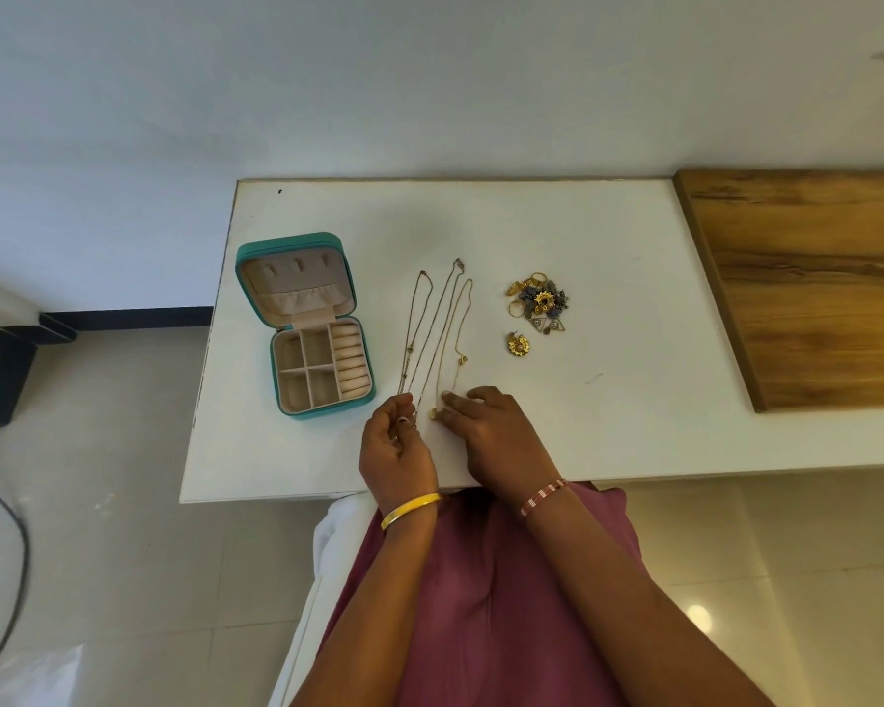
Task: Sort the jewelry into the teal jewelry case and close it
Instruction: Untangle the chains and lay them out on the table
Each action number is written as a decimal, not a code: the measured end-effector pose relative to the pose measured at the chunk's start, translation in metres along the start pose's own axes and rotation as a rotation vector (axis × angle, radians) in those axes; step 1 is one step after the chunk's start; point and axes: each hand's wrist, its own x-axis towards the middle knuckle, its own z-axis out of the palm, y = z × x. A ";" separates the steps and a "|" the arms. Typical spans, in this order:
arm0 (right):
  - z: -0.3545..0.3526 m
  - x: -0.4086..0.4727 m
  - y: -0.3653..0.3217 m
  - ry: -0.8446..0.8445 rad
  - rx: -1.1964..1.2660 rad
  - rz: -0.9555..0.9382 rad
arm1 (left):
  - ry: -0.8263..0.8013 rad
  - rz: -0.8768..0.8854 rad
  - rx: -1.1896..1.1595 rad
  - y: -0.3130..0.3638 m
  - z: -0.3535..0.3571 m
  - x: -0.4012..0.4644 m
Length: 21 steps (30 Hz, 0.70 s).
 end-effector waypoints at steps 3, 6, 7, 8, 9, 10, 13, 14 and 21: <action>-0.003 -0.012 0.003 0.006 0.032 0.005 | -0.046 -0.002 0.022 0.000 0.000 -0.001; -0.006 -0.014 0.004 0.032 0.110 0.046 | -0.082 -0.018 0.052 -0.001 0.001 -0.001; -0.008 -0.012 0.004 0.061 0.163 0.084 | -0.089 -0.023 0.058 0.000 0.001 -0.002; -0.012 -0.008 0.004 0.103 0.221 0.135 | -0.096 -0.026 0.062 0.000 0.001 -0.002; -0.015 -0.002 0.005 0.146 0.273 0.202 | -0.103 -0.023 0.068 0.000 0.001 -0.003; -0.018 0.005 0.007 0.176 0.311 0.274 | -0.112 -0.015 0.078 0.000 0.001 -0.003; -0.024 0.035 0.019 0.191 0.375 0.457 | -0.142 0.003 0.096 -0.001 0.004 -0.003; -0.025 0.046 0.022 0.178 0.385 0.500 | -0.145 0.003 0.099 -0.002 0.005 -0.003; -0.020 0.105 0.031 0.084 0.285 0.665 | -0.139 -0.006 0.099 -0.004 0.006 0.000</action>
